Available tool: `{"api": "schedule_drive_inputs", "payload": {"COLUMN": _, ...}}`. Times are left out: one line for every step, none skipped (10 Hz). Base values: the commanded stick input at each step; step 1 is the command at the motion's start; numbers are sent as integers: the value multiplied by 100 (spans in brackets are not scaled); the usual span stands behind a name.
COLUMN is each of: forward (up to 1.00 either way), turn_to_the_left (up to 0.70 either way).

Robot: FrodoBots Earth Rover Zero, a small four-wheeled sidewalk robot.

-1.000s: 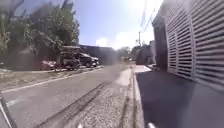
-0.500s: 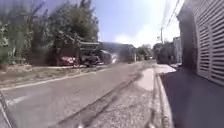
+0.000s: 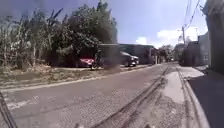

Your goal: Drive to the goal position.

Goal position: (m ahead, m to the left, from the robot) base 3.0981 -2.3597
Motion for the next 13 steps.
{"api": "schedule_drive_inputs", "payload": {"forward": 100, "turn_to_the_left": -39}}
{"api": "schedule_drive_inputs", "payload": {"forward": 100, "turn_to_the_left": -40}}
{"api": "schedule_drive_inputs", "payload": {"forward": 100, "turn_to_the_left": -40}}
{"api": "schedule_drive_inputs", "payload": {"forward": 100, "turn_to_the_left": -40}}
{"api": "schedule_drive_inputs", "payload": {"forward": 100, "turn_to_the_left": -40}}
{"api": "schedule_drive_inputs", "payload": {"forward": 100, "turn_to_the_left": -40}}
{"api": "schedule_drive_inputs", "payload": {"forward": 100, "turn_to_the_left": -40}}
{"api": "schedule_drive_inputs", "payload": {"forward": 100, "turn_to_the_left": -40}}
{"api": "schedule_drive_inputs", "payload": {"forward": 100, "turn_to_the_left": -40}}
{"api": "schedule_drive_inputs", "payload": {"forward": 100, "turn_to_the_left": -40}}
{"api": "schedule_drive_inputs", "payload": {"forward": 100, "turn_to_the_left": -40}}
{"api": "schedule_drive_inputs", "payload": {"forward": 100, "turn_to_the_left": -40}}
{"api": "schedule_drive_inputs", "payload": {"forward": 100, "turn_to_the_left": -40}}
